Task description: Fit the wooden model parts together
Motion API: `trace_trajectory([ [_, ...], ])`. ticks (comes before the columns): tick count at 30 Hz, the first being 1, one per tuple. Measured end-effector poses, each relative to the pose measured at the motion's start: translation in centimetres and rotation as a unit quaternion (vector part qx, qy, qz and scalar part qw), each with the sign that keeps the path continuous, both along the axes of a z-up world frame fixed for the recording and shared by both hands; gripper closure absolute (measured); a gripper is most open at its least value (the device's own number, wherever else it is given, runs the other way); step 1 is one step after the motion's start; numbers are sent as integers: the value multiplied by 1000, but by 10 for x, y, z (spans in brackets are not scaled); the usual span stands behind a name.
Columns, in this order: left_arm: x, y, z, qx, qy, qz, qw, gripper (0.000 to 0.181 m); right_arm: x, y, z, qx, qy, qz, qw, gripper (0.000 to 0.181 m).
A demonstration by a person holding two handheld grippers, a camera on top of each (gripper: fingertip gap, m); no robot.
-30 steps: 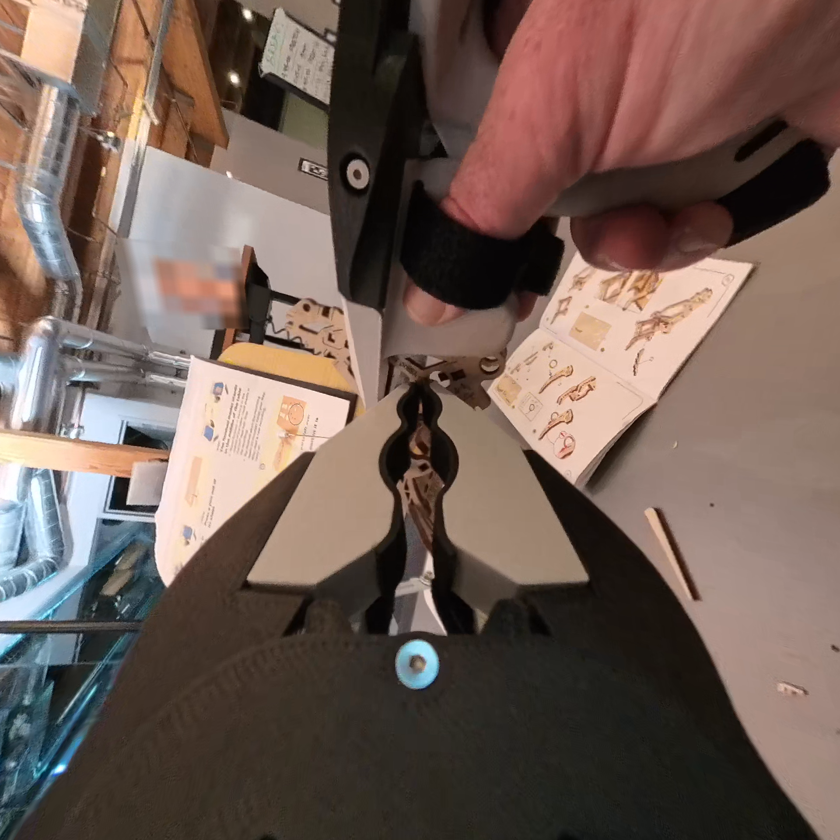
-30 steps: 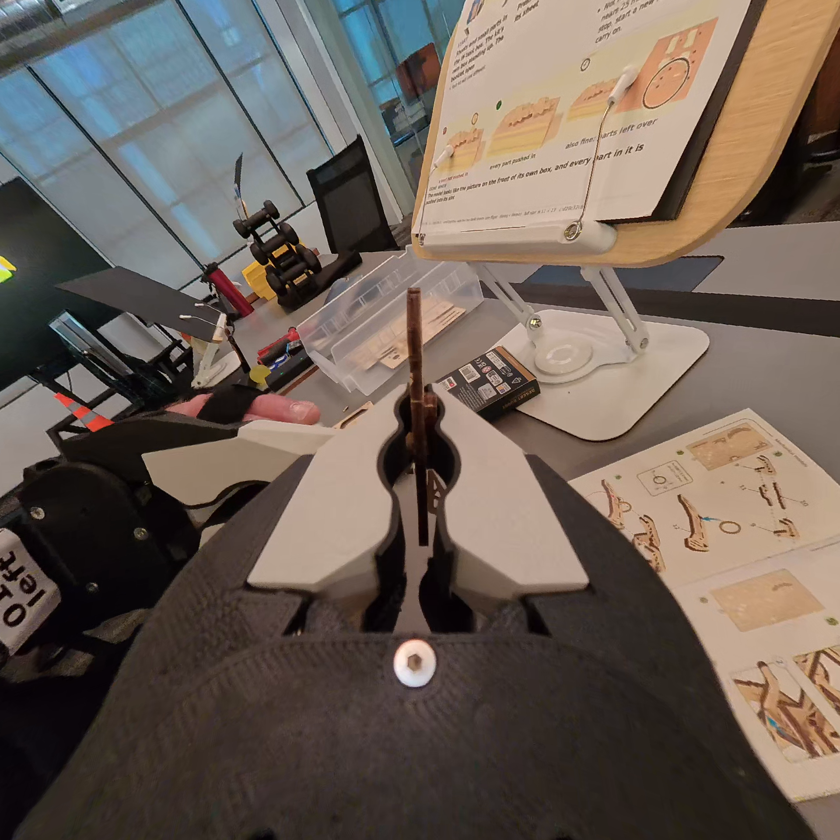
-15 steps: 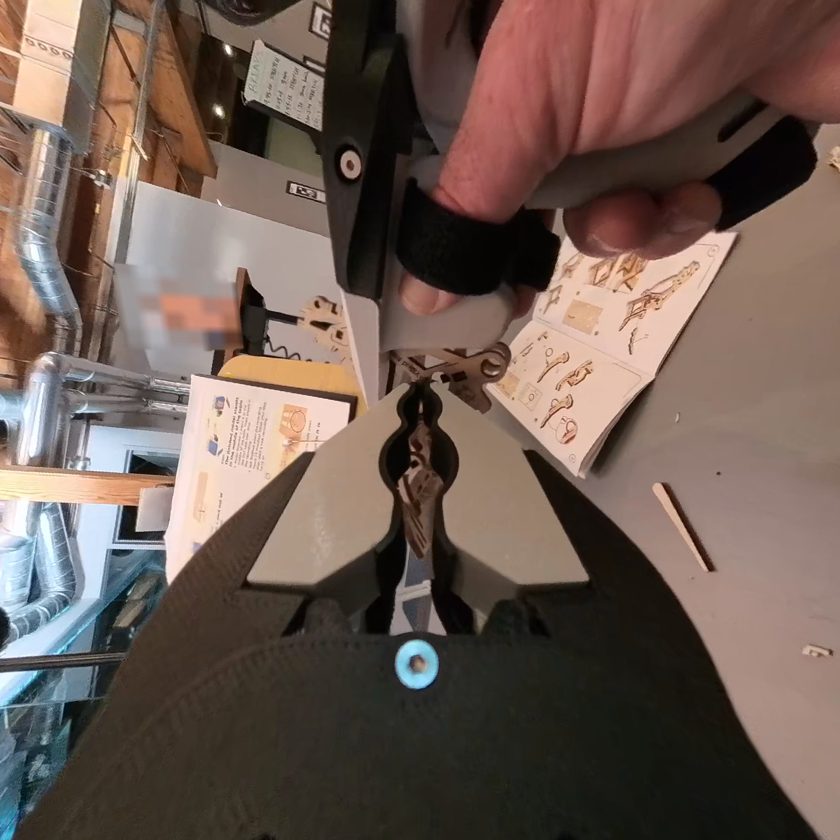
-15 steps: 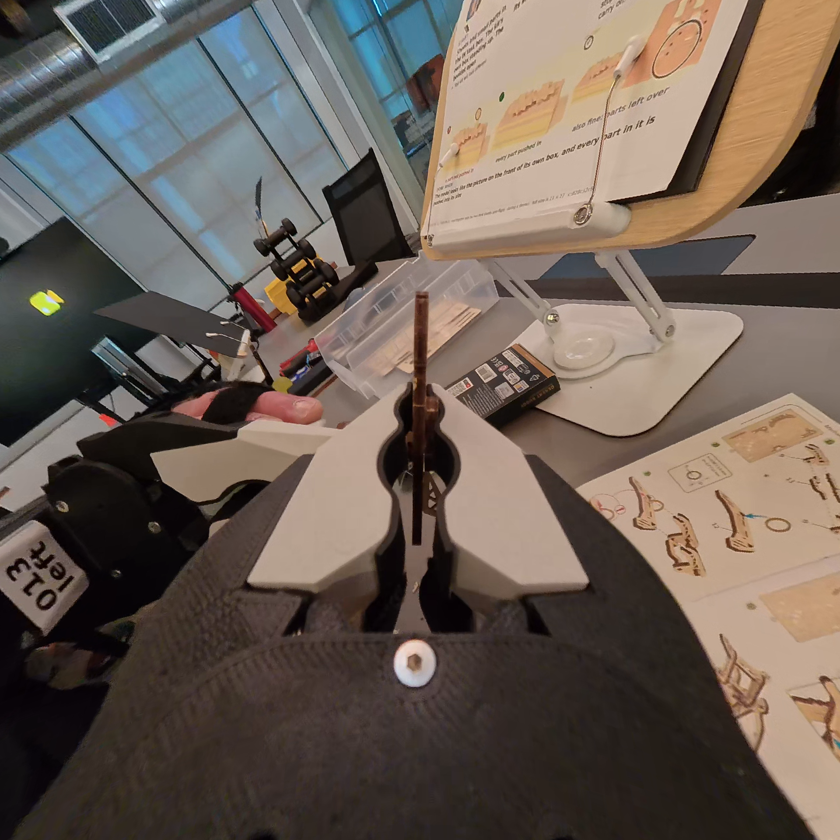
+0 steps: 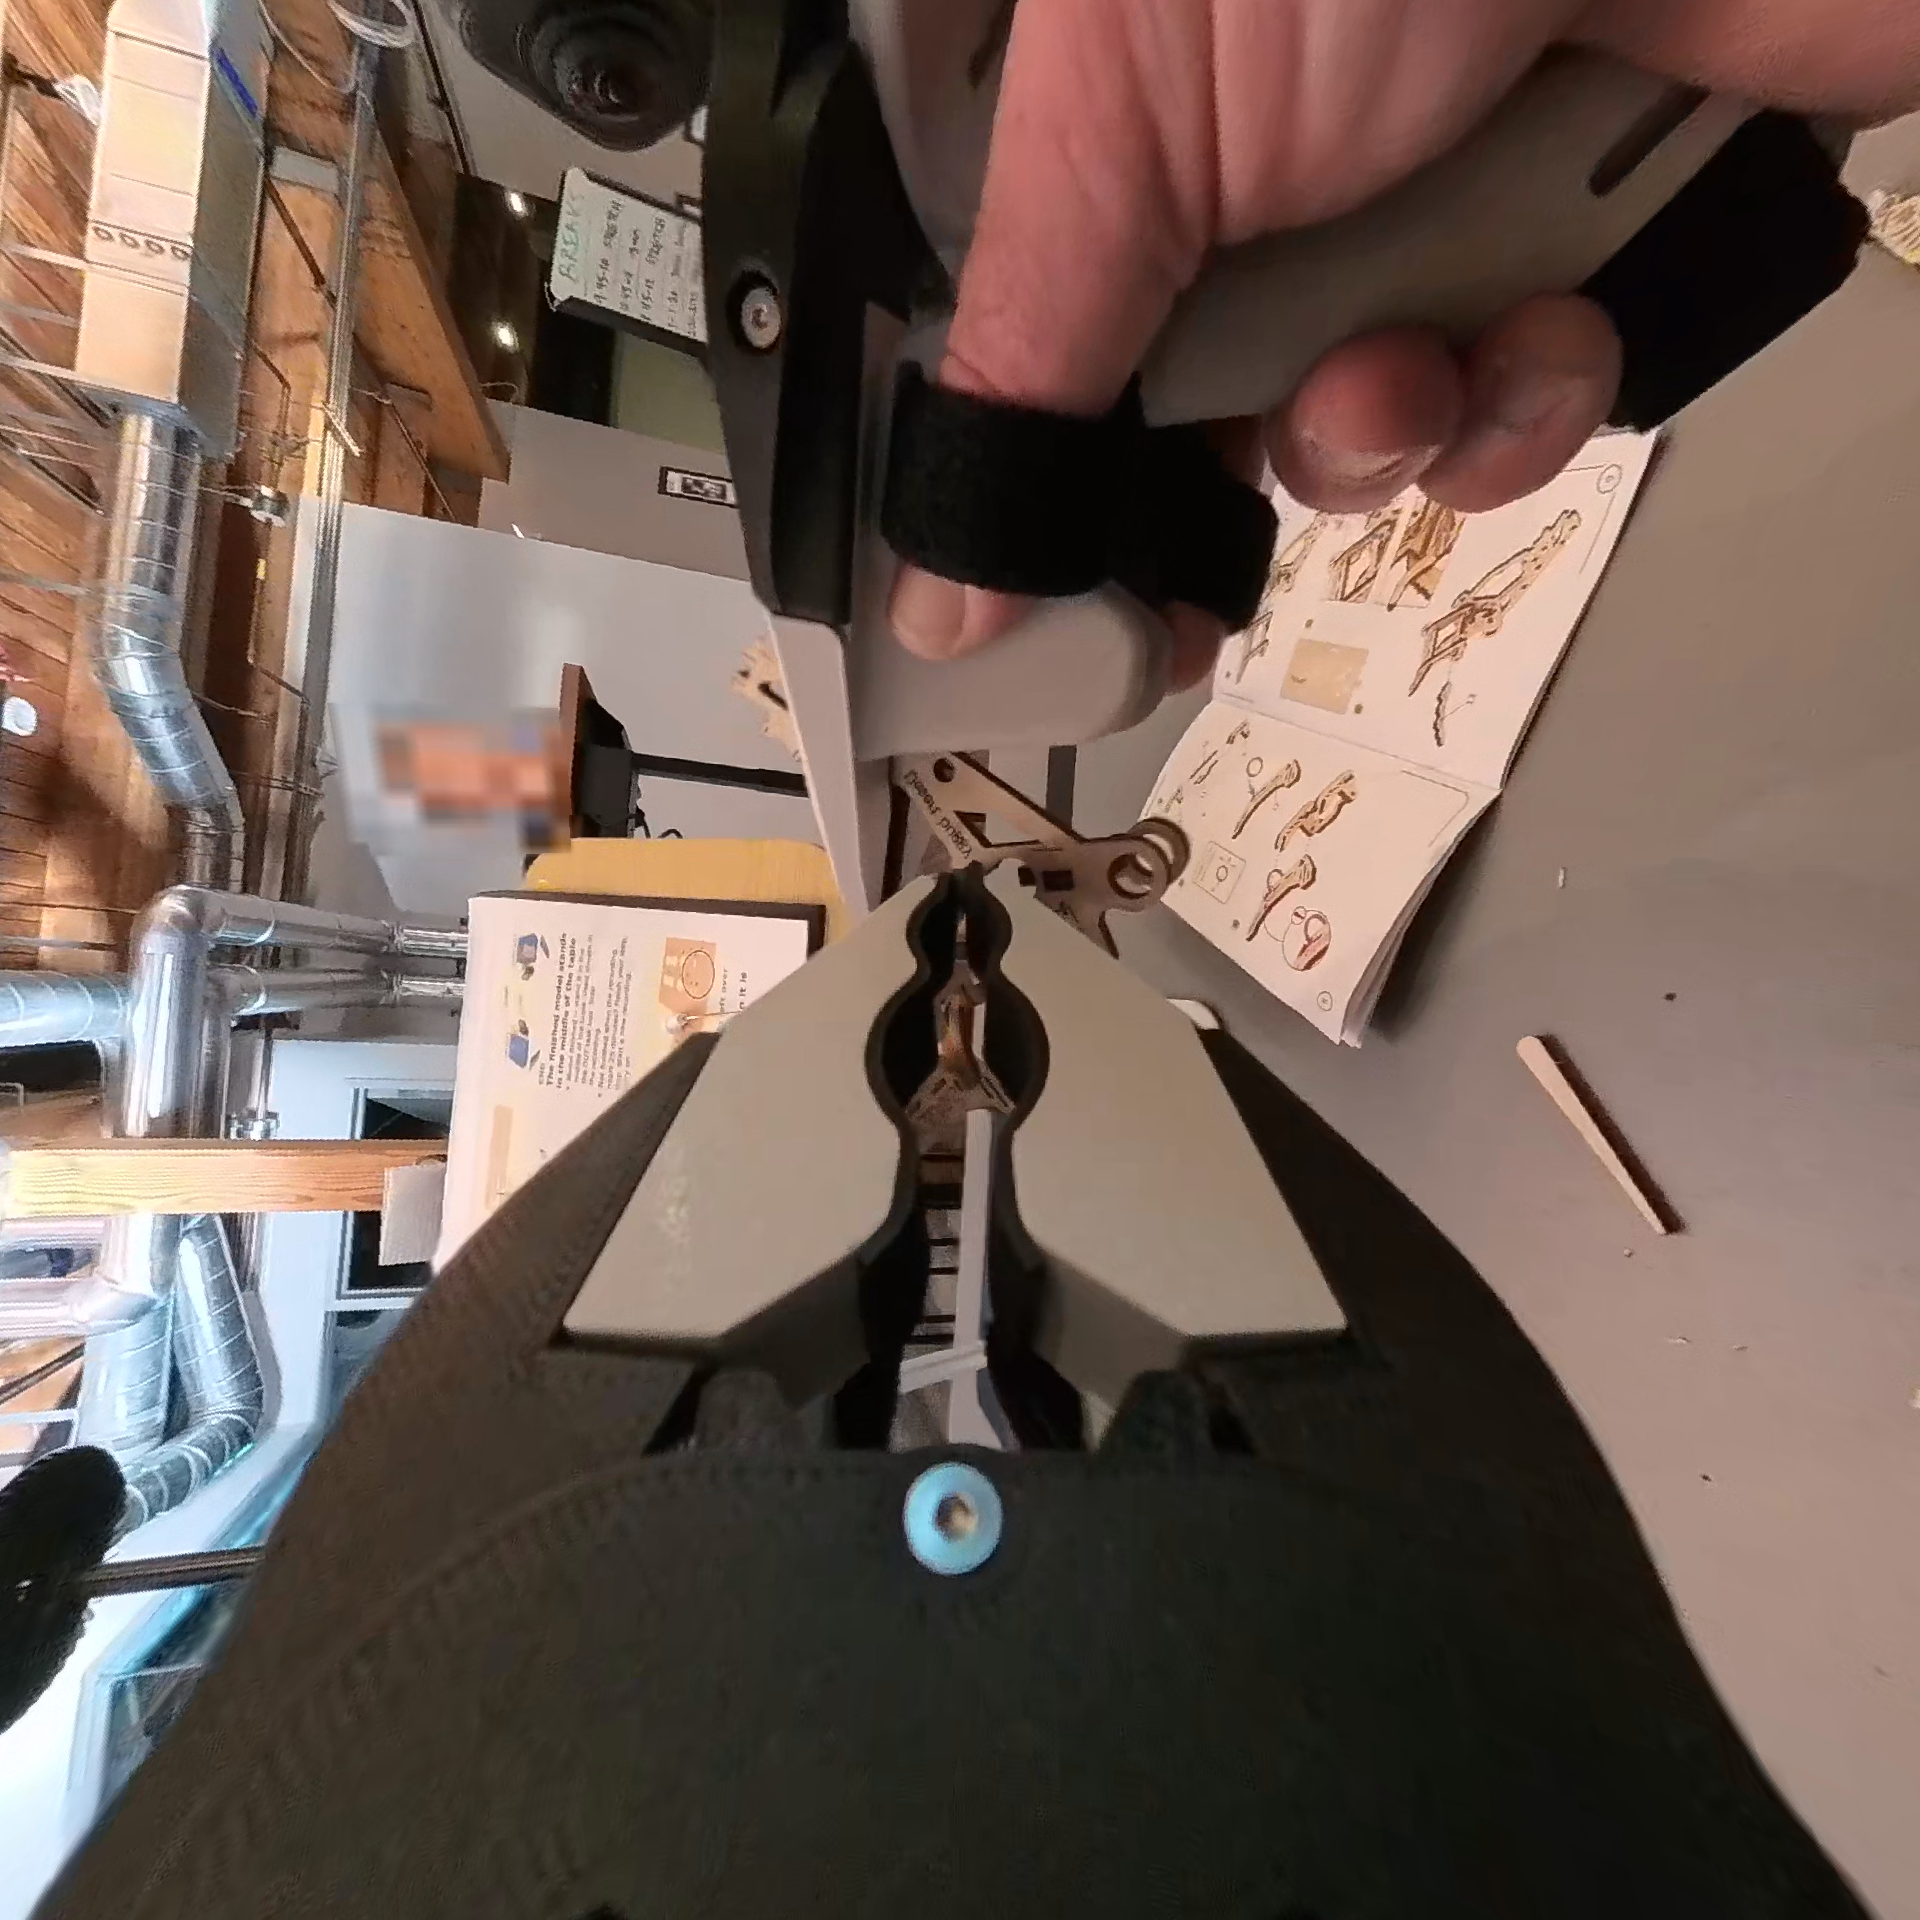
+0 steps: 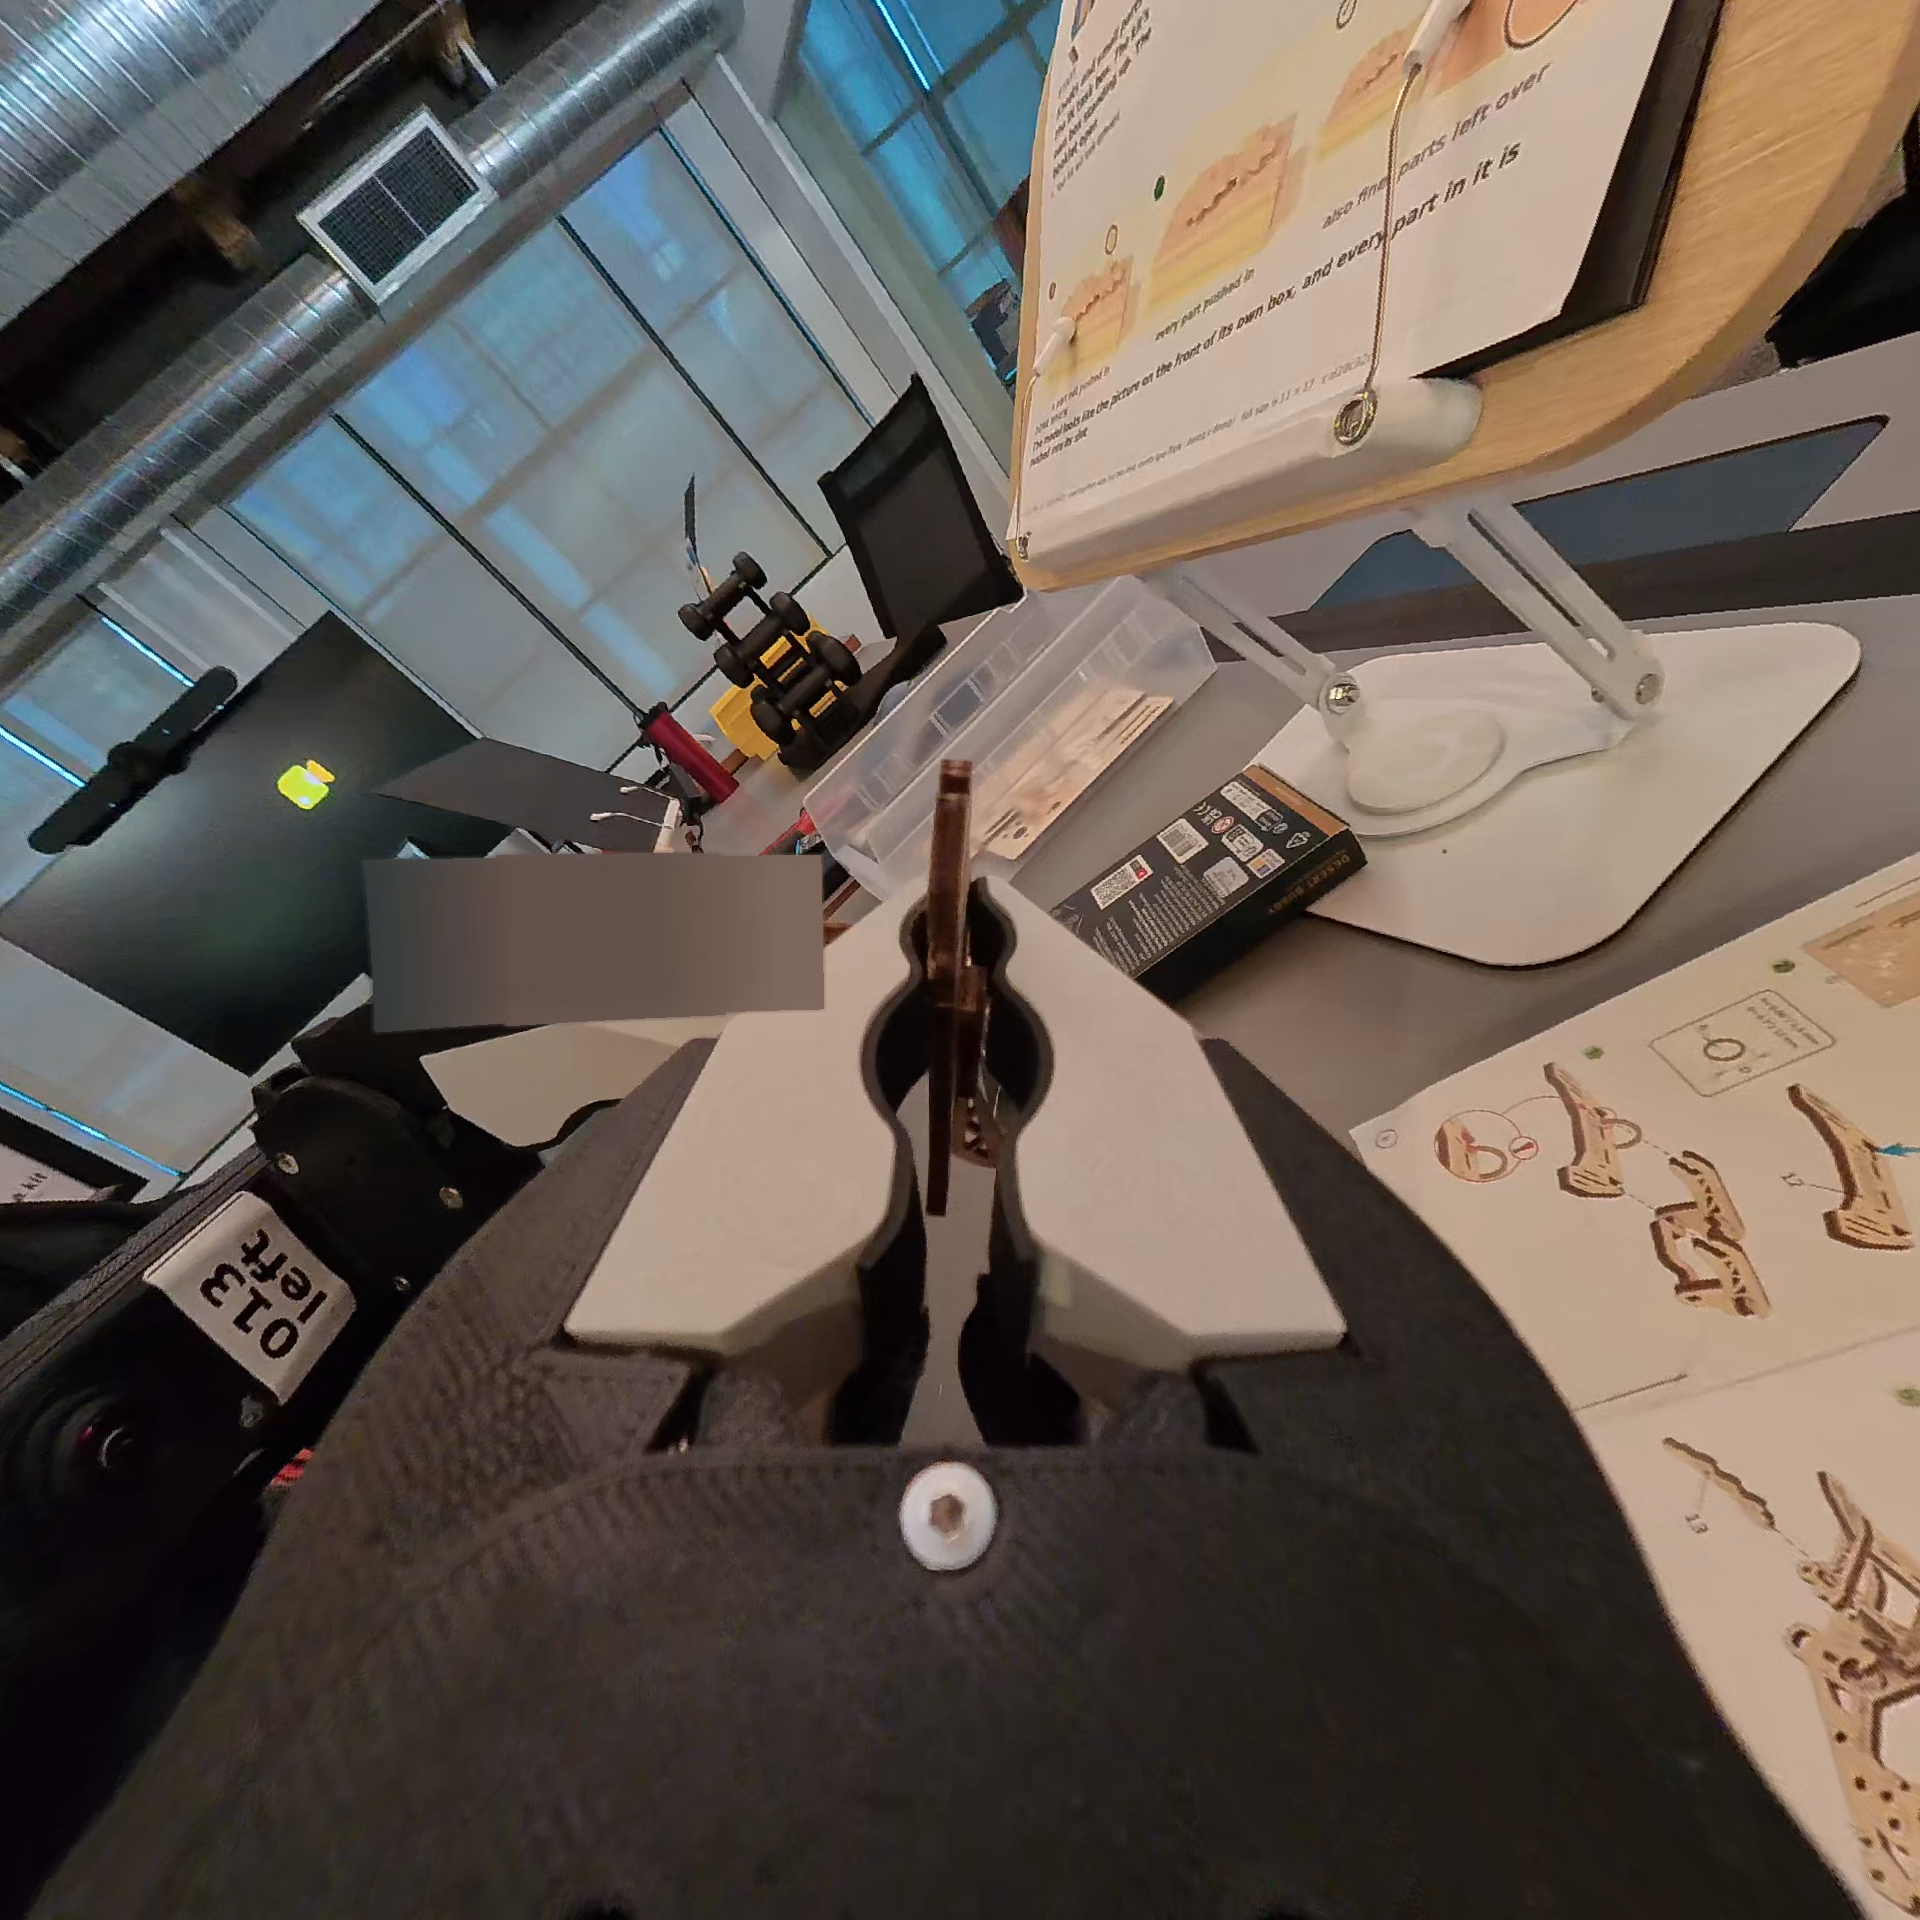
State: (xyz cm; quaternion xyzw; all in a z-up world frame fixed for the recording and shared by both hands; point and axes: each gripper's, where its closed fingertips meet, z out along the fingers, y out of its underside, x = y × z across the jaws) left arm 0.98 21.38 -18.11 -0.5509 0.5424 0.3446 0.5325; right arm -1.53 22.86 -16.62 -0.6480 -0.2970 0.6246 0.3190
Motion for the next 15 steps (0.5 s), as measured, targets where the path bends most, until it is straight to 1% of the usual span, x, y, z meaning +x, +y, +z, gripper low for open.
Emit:
trace_trajectory([
  [6, -1, 0, -6, 0, 19, -4, 1000, 181, 0, -1, -4, -20, 11, 7, 1000, 181],
  [13, 0, 1, -8, 2, 14, -4, 1000, 181, 2, -3, -7, -31, 17, 30, 999, 181],
  [15, -1, 1, -11, 1, 9, -3, 1000, 181, 3, -5, -6, -39, 27, 39, 998, 177],
])
